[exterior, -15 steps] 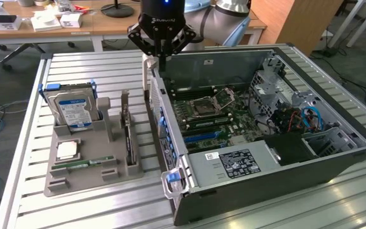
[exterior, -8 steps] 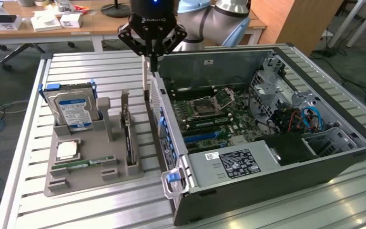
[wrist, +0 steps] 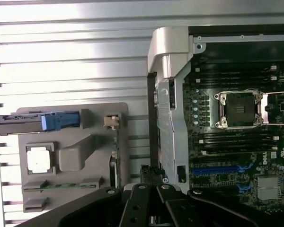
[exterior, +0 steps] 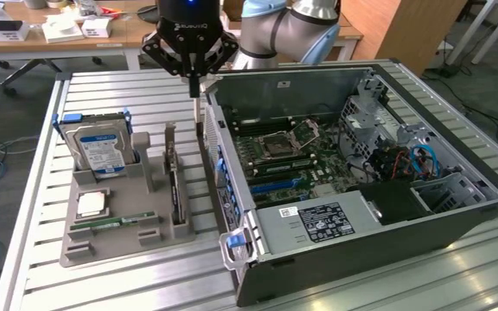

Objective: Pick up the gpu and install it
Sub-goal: 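Reach for the gpu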

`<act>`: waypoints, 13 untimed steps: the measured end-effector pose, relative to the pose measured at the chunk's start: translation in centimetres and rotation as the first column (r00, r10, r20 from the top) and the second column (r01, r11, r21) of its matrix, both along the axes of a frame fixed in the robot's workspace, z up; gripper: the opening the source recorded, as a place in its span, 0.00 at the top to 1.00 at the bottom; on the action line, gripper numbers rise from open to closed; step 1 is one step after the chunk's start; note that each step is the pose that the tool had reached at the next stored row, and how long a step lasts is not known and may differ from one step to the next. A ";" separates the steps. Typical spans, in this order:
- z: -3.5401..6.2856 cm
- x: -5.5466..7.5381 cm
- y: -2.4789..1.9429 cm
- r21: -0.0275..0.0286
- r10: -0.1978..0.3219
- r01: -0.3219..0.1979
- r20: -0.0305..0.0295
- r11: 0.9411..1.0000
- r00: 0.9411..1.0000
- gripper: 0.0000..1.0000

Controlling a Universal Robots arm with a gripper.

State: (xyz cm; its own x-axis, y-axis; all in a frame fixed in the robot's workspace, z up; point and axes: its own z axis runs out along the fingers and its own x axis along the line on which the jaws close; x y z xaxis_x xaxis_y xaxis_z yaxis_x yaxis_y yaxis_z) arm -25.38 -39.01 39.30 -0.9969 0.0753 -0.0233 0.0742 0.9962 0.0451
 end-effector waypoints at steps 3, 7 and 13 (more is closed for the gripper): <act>0.00 -0.9 0.11 0.000 0.000 0.000 0.000 1.000 1.000 0.89; -0.01 -2.0 0.25 0.000 0.000 0.000 0.000 1.000 1.000 0.89; -0.01 -3.5 0.37 0.000 0.000 0.000 0.000 1.000 1.000 0.89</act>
State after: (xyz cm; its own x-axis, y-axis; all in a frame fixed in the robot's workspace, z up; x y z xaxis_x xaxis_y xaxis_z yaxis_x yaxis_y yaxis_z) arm -28.85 -38.64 39.28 -0.9969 0.0754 -0.0233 0.0743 0.9962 0.0451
